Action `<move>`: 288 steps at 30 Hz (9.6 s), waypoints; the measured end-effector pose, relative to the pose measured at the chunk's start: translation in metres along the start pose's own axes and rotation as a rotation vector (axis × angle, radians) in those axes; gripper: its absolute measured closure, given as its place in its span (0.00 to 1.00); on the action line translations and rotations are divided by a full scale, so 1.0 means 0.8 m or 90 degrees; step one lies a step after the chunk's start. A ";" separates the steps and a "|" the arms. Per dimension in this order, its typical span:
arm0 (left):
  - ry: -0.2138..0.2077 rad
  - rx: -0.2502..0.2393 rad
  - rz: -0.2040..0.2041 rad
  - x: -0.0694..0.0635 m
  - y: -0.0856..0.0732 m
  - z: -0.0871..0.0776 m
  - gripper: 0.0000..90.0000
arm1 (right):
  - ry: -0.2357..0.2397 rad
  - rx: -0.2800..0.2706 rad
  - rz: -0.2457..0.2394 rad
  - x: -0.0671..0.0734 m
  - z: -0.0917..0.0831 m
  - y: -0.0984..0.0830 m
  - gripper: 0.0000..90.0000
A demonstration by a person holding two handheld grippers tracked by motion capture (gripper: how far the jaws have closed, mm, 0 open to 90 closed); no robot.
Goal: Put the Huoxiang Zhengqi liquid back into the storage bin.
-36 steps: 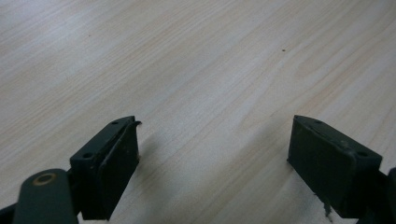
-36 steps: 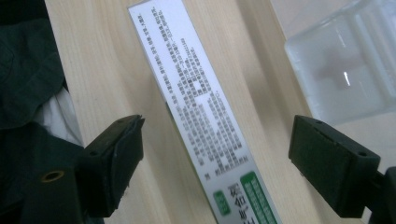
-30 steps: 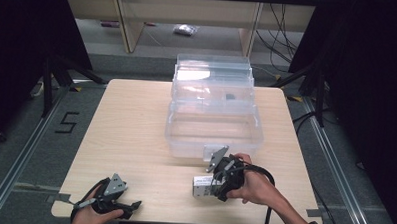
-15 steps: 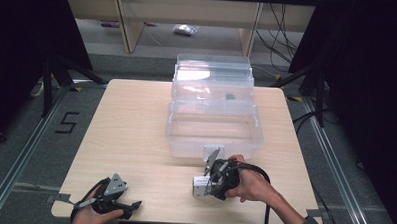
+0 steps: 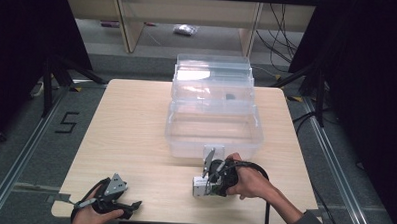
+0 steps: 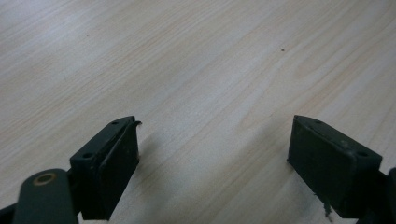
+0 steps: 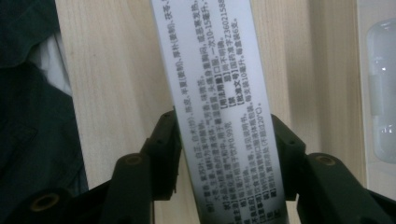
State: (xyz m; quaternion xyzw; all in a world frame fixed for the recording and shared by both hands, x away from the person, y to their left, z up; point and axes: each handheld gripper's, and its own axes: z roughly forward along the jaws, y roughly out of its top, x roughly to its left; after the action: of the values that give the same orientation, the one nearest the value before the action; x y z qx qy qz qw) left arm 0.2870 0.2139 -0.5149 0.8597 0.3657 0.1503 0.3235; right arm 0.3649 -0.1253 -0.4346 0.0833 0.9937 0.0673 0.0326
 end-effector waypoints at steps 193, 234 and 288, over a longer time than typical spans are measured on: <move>0.000 -0.006 -0.006 0.000 -0.001 0.002 0.18 | -0.074 -0.291 0.273 -0.162 -0.097 -0.068 0.27; -0.003 0.004 0.006 0.003 0.000 -0.002 0.17 | -0.083 -0.348 0.327 -0.104 -0.094 -0.065 0.19; -0.002 0.003 0.002 0.002 -0.001 -0.001 0.17 | -0.081 -0.385 0.299 -0.041 -0.057 -0.070 0.18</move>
State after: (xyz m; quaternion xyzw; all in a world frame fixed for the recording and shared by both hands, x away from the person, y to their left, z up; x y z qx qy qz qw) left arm 0.2874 0.2158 -0.5144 0.8613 0.3643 0.1483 0.3217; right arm 0.3848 -0.1916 -0.3955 0.2994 0.8788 0.3577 0.1010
